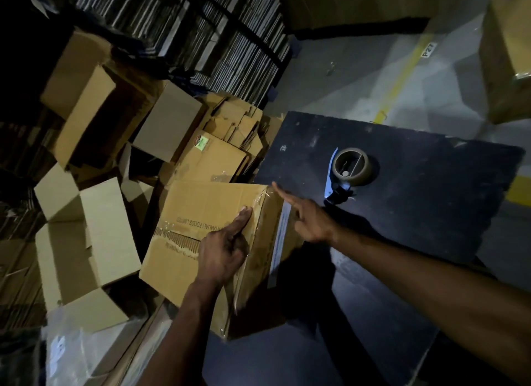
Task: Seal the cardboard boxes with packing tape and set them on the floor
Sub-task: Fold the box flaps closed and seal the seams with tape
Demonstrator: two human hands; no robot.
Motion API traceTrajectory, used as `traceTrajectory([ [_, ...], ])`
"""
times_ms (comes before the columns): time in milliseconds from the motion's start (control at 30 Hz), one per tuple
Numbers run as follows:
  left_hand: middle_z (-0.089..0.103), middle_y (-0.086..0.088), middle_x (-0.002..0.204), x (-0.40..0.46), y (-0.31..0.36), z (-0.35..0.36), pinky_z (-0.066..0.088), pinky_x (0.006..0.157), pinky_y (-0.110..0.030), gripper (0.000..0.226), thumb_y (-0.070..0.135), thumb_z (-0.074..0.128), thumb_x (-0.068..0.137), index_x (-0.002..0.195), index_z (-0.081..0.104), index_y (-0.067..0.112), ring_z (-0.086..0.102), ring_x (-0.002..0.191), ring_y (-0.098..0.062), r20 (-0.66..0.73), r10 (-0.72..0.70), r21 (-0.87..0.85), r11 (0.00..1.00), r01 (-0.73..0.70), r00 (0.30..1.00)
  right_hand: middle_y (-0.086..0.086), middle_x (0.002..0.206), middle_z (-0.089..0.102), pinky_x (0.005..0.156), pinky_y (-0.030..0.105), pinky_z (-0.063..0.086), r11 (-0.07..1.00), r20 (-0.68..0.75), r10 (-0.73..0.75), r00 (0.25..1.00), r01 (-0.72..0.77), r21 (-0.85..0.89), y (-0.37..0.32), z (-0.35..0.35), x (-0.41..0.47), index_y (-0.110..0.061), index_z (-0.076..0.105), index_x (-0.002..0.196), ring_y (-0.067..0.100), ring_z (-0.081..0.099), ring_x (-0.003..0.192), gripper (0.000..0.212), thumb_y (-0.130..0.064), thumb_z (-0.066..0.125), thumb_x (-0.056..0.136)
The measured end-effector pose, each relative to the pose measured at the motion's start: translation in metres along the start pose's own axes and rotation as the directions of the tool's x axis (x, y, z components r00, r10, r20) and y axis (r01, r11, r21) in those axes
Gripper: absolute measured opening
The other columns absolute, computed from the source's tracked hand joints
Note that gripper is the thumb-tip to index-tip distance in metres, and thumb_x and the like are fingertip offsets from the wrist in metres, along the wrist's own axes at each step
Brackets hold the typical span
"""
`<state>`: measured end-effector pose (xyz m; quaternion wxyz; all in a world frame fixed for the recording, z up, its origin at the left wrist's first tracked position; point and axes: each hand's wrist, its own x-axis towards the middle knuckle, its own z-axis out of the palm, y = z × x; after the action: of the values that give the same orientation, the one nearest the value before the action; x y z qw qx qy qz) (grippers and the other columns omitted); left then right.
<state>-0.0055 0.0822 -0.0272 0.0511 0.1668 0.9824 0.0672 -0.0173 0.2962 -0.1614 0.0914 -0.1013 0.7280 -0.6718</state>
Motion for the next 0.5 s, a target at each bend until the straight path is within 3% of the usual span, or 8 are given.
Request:
traceTrajectory([
  [33,0.063,0.018,0.136,-0.001,0.0,0.001,0.046,0.062,-0.018,0.072,0.017,0.05,0.083,0.148,0.047,0.049,0.071,0.081,-0.013,-0.003,0.007,-0.008,1.0,-0.007,1.0,0.0,0.169,0.011,0.105,0.03,0.05,0.999,0.008,-0.041,0.999,0.042,-0.029,0.0,0.006,-0.003,-0.021,0.008,0.164,0.019,0.048,0.14,0.096,0.012,0.043,0.081],
  [67,0.062,0.019,0.137,-0.001,0.0,0.001,0.047,0.063,-0.019,0.073,0.016,0.05,0.083,0.148,0.047,0.049,0.071,0.082,-0.013,-0.003,0.015,-0.011,1.0,-0.015,1.0,0.0,0.17,0.003,0.121,0.039,0.033,0.998,0.014,-0.058,0.998,0.058,-0.035,0.001,0.011,-0.004,-0.019,0.003,0.163,0.018,0.024,0.153,0.098,0.009,0.04,0.077],
  [133,0.063,0.017,0.137,-0.002,0.0,0.004,0.046,0.063,-0.018,0.073,0.015,0.049,0.083,0.148,0.048,0.048,0.07,0.082,-0.014,-0.004,0.027,0.004,1.0,-0.027,1.0,0.0,0.17,-0.008,0.128,0.043,0.012,0.995,-0.001,-0.049,0.999,0.049,-0.084,0.005,0.022,-0.004,-0.018,-0.004,0.163,0.015,-0.003,0.157,0.102,0.004,0.04,0.074],
  [233,0.06,0.02,0.14,-0.002,-0.001,0.005,0.052,0.066,-0.019,0.072,0.015,0.048,0.084,0.148,0.048,0.048,0.072,0.089,-0.01,-0.01,0.02,-0.001,1.0,-0.02,1.0,0.001,0.168,-0.023,0.128,0.04,0.011,0.976,-0.026,-0.069,0.997,0.062,-0.21,0.008,0.037,-0.009,-0.016,-0.013,0.161,0.013,-0.018,0.155,0.105,0.006,0.051,0.08],
  [367,0.048,0.032,0.143,-0.004,0.002,0.006,0.062,0.074,-0.028,0.071,0.016,0.048,0.085,0.148,0.05,0.047,0.073,0.102,-0.009,-0.024,0.01,-0.007,1.0,-0.01,1.0,0.01,0.17,-0.016,0.124,0.052,0.021,0.919,-0.08,-0.202,0.976,0.16,-0.36,0.022,0.049,-0.025,-0.014,0.002,0.163,0.029,-0.004,0.158,0.105,-0.001,0.057,0.075],
  [500,0.046,0.033,0.144,-0.005,0.005,0.005,0.062,0.082,-0.03,0.072,0.015,0.048,0.084,0.149,0.051,0.045,0.069,0.113,-0.011,-0.031,0.0,0.005,1.0,0.0,1.0,0.007,0.169,0.015,0.12,0.052,0.032,0.971,-0.175,-0.183,0.967,0.149,-0.189,0.022,0.043,-0.033,-0.014,0.033,0.159,0.025,0.021,0.155,0.079,-0.01,0.054,0.083],
])
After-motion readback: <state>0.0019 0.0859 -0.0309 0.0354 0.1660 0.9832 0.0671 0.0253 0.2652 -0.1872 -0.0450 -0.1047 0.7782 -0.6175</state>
